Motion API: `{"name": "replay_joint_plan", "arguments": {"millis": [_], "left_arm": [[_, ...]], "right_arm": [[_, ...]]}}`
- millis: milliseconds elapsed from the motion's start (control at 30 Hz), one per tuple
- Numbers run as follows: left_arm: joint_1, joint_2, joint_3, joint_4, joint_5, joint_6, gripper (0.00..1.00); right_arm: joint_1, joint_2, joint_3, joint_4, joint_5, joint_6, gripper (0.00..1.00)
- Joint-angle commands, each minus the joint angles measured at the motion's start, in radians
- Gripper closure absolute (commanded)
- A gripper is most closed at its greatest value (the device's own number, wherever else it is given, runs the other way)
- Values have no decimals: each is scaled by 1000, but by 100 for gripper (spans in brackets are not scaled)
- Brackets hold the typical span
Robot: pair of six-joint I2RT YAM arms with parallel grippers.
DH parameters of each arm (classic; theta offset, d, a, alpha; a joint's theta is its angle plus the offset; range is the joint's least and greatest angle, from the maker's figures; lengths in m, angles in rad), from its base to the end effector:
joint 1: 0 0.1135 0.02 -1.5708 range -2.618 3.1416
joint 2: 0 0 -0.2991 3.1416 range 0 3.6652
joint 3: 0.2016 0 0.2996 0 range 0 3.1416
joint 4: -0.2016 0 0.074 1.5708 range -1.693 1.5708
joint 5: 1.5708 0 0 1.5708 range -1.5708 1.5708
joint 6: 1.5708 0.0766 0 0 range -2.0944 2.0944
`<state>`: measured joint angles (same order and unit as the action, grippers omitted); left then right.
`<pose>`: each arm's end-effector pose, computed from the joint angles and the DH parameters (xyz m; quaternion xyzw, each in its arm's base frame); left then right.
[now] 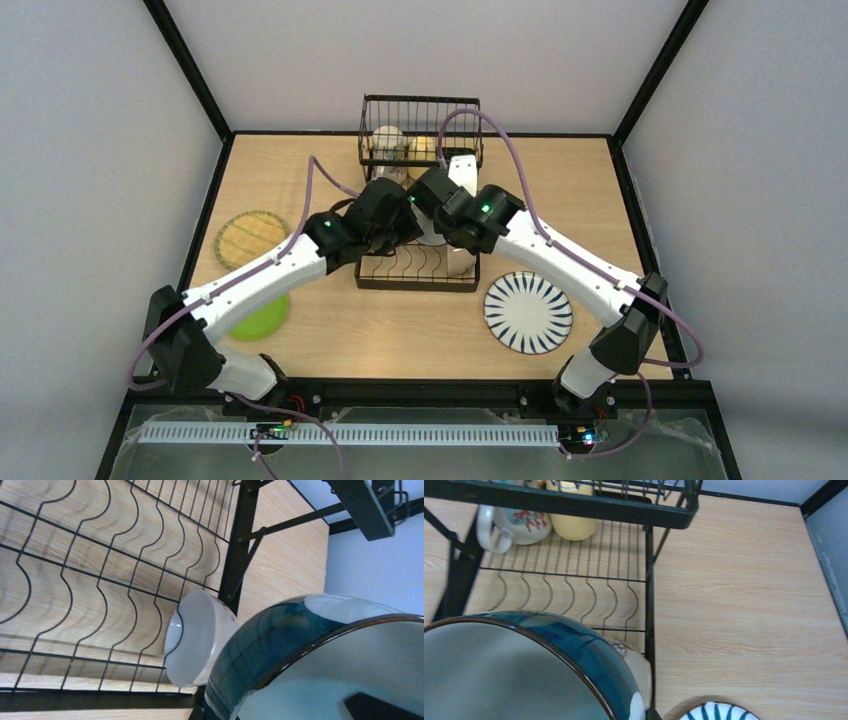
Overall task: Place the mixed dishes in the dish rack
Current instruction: Pass from the left arm to the right
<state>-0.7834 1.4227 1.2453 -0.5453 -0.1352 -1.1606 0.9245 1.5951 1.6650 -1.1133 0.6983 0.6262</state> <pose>0.2821 -0.2664 0.3174 -0.1978 0.8880 -0.3044 0.2822 0.2698 0.2758 0.3782 -0.0466 0.9104 -0.0644 0.4061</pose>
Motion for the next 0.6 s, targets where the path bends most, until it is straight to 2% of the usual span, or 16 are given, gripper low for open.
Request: {"name": "replay_joint_plan", "arguments": {"millis": [0,300,367,433,567], "left_arm": [[-3,-80,52,45,-74,-161,98],[-6,-94,54,11,-53,-206,98],[-5,-96,49,-1,-44,-201,92],[-4,-99,36,-7,-19,-189,80],[-4,-112,-21,-10,26,-194,69]], "right_arm": [[4,-3,-52,-52,39,35,99],[16,-51,-92,-4,100,32,100],[17,-69,-103,14,123,24,100],[17,-90,-113,34,145,10,100],[16,-109,-118,71,164,-21,100]]}}
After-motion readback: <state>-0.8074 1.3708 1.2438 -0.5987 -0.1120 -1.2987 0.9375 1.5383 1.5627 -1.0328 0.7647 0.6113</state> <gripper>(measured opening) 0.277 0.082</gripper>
